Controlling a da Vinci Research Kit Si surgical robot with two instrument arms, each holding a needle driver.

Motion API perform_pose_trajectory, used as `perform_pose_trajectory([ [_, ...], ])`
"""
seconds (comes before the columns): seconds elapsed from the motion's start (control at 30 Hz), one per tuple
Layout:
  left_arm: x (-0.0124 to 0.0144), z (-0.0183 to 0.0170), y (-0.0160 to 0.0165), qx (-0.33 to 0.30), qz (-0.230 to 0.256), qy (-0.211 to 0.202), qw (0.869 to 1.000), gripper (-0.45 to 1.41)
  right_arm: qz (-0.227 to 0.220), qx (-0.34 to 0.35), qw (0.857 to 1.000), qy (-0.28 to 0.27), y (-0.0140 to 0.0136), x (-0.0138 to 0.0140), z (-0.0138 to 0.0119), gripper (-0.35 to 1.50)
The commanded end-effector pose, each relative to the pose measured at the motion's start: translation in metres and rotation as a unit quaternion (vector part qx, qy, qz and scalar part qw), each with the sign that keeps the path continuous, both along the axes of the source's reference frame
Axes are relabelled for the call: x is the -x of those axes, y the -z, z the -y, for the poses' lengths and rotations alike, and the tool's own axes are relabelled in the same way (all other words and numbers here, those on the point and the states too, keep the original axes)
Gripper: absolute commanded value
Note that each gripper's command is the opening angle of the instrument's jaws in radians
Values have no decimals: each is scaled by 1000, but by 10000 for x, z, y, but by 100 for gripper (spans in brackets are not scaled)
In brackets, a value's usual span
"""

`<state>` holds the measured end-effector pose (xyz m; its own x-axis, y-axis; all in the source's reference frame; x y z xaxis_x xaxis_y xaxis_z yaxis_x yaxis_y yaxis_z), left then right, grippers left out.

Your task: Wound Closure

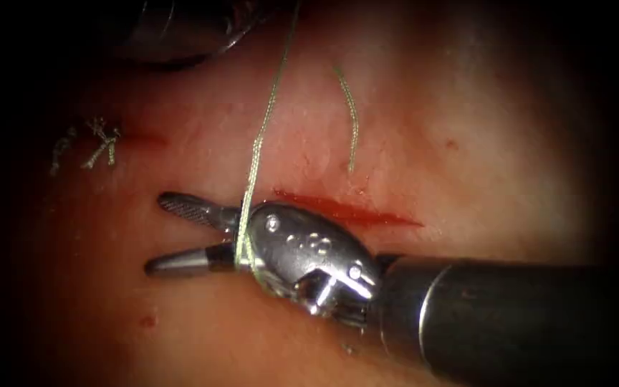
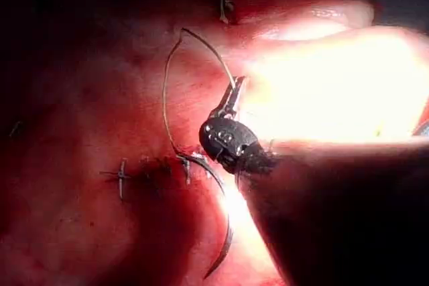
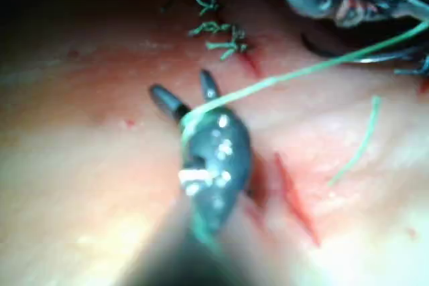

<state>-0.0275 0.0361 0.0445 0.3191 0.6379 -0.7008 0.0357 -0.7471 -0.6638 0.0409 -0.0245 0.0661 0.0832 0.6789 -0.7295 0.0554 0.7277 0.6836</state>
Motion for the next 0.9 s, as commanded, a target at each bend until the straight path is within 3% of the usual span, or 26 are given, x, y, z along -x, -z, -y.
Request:
perform_pose_trajectory([
  [0.03, 6, -5, -6, 2, -1, 0, 1000, -45, -3, 0, 1000, 0, -4, -7, 2, 48],
  [0.4, -13, 21, -56, 25, -57, -8, 998, -45, -33, -11, 999, -31, 10, 12, -10, 48],
  [0.63, -34, 64, -84, 45, -88, -13, 995, -45, -39, -15, 998, -47, 14, 14, -17, 48],
  [0.9, -57, 124, -92, 51, -101, -3, 994, -45, -44, -30, 991, -124, 20, 33, -48, 48],
])
